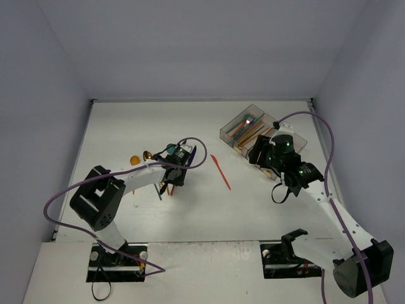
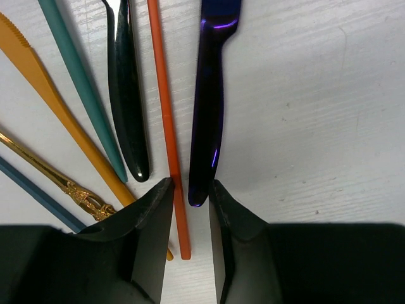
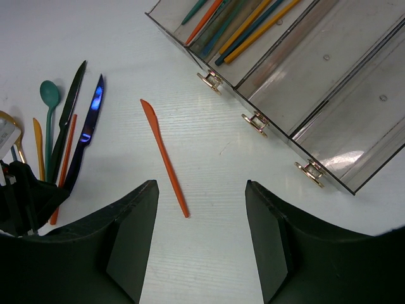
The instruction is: Sort the eating utensils into containers
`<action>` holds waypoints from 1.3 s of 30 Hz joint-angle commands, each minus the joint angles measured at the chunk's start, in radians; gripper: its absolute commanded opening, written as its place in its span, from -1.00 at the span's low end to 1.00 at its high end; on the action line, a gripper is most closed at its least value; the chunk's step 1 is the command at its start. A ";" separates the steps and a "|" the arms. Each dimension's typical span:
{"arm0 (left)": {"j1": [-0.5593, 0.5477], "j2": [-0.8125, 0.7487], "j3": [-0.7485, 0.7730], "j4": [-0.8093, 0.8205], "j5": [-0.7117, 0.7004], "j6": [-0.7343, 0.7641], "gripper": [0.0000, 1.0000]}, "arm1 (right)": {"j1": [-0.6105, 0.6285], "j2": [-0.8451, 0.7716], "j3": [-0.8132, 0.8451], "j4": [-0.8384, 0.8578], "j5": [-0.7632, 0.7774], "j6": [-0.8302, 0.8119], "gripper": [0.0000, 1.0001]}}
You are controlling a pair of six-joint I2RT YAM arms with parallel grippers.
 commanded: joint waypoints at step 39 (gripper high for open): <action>-0.013 -0.032 -0.065 -0.059 0.049 -0.047 -0.73 | -0.010 -0.080 -0.037 0.006 -0.003 0.043 0.11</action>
